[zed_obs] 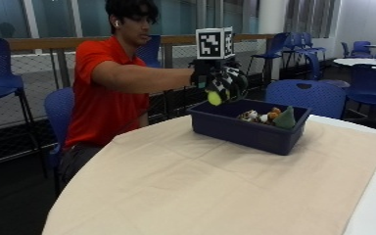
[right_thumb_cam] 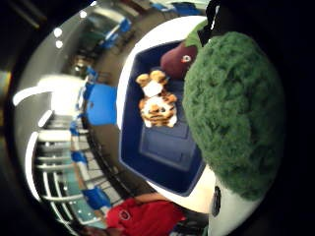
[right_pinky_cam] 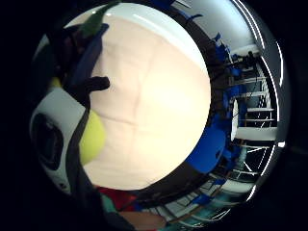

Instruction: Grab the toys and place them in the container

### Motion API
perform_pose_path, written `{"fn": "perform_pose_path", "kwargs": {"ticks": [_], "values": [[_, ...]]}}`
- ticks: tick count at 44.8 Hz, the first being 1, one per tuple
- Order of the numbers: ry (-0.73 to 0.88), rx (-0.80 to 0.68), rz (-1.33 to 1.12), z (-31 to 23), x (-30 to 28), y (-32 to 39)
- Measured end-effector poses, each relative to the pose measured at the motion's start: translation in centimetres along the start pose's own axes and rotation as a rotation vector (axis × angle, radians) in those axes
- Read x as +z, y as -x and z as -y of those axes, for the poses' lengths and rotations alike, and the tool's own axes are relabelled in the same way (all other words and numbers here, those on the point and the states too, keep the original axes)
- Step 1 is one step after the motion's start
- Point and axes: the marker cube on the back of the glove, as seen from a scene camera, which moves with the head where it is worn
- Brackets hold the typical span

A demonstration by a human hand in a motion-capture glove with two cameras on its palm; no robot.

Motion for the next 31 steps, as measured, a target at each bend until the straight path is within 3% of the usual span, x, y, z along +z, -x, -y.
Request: {"fn": "perform_pose_path", "kwargs": {"ticks": [14, 20, 26, 31], "values": [[-0.026, -0.188, 0.003, 0.1, -3.2, 10.7], [0.025, -0.342, -0.105, -0.1, -2.3, 11.7], [0.169, -0.29, -0.118, -0.3, -0.9, 11.7], [0.146, -0.216, -0.089, -0.6, -0.5, 10.9]]}}
